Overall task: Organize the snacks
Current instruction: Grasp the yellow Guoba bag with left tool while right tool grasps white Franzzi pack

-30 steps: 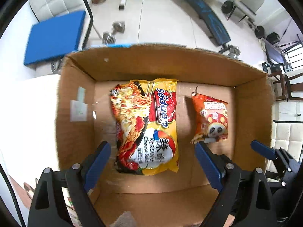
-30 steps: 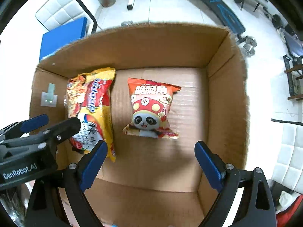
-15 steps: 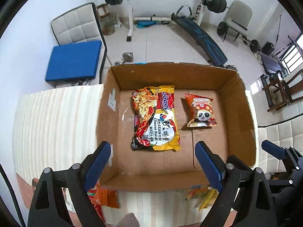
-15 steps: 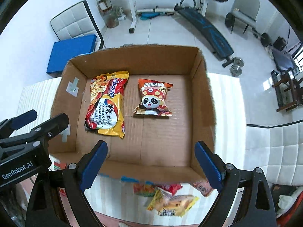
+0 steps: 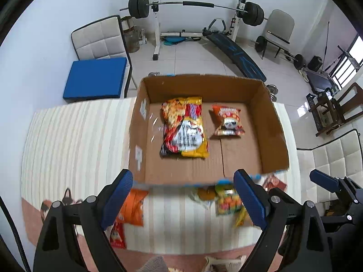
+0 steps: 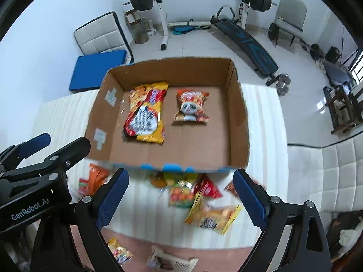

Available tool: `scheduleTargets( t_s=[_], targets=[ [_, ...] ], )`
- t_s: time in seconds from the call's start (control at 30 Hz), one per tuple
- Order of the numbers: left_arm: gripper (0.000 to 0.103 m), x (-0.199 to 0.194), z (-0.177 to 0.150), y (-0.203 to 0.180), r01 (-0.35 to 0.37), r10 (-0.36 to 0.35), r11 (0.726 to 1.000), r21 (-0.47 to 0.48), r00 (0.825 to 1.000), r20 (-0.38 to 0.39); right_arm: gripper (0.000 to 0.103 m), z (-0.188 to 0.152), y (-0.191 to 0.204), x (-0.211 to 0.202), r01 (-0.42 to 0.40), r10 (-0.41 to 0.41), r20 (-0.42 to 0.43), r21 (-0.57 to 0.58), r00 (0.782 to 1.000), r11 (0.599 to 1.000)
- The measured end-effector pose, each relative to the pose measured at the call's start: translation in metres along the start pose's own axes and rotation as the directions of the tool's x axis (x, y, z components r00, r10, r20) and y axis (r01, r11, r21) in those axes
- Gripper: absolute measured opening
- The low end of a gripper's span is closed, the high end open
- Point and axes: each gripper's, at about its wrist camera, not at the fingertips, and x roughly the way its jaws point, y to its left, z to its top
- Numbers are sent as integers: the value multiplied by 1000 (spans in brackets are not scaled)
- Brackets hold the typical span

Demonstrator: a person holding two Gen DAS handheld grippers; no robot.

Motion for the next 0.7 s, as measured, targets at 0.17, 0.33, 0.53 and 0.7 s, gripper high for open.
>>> scheduleTargets(
  t_s=[0.17, 0.33, 0.53, 0.7],
  targets=[
    [91, -9, -49, 14, -29, 28, 999, -14, 999, -44, 95, -46, 5, 1, -29, 26, -78, -41, 997, 999],
    [91, 11, -123, 36, -81, 78, 997, -12, 984, -161, 95, -108, 14, 35, -28, -5, -227, -142, 974, 990],
    [91, 60, -216, 76, -57, -37, 976, -212, 908, -416, 95, -172, 26, 88, -34, -71, -379, -264, 923, 964],
    [91, 101, -268, 107, -59, -249, 851, -522, 830, -500, 95, -206, 33, 122, -37, -115, -444, -321, 889, 946]
  ],
)
